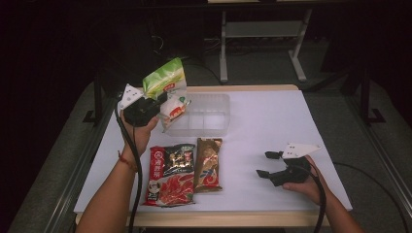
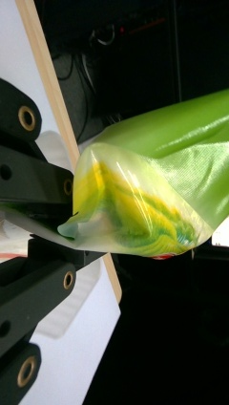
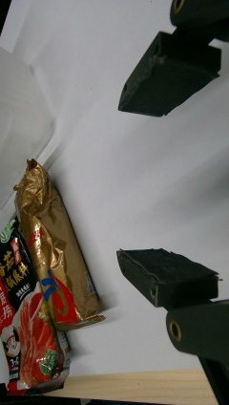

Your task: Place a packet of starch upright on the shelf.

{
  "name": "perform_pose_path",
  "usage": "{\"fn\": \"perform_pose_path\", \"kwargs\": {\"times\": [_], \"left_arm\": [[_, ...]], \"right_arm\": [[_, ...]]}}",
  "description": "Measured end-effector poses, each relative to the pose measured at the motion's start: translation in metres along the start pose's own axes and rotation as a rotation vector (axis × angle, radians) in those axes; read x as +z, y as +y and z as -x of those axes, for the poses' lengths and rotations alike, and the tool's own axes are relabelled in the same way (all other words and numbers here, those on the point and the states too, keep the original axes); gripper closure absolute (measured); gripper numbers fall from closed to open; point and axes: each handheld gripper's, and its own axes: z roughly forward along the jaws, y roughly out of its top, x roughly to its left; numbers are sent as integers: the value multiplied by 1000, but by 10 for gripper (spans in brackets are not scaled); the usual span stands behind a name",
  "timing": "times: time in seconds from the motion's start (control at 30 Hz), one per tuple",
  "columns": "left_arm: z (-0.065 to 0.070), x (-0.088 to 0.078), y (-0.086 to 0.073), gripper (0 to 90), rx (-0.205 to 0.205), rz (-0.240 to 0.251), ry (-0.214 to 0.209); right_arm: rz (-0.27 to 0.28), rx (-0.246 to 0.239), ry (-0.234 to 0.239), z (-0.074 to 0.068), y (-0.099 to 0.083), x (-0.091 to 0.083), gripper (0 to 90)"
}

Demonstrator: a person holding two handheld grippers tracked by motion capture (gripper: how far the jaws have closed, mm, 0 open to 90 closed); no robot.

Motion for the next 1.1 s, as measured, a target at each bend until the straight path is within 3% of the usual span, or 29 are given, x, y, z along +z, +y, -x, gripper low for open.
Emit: {"fn": "perform_pose_path", "kwargs": {"times": [0.13,0.33,0.57,0.63,0.77,0.93,1.1], "left_arm": [[-5,10,-4,828,-41,10,29],[-9,23,-10,828,-62,-1,98],[-11,38,-25,828,-91,-5,141],[-12,40,-28,827,-99,11,138],[-7,44,-31,826,-63,11,129],[0,50,-40,825,-67,13,103],[-8,58,-57,826,-101,-57,129]], "right_arm": [[-1,4,6,1,0,0,247],[-14,-3,12,1,-1,3,247],[-29,-4,15,0,-2,5,246],[-26,-2,17,0,-2,5,246],[-30,-2,18,0,-2,5,246],[-33,-3,20,0,-2,6,246],[-39,0,23,0,-3,7,245]]}}
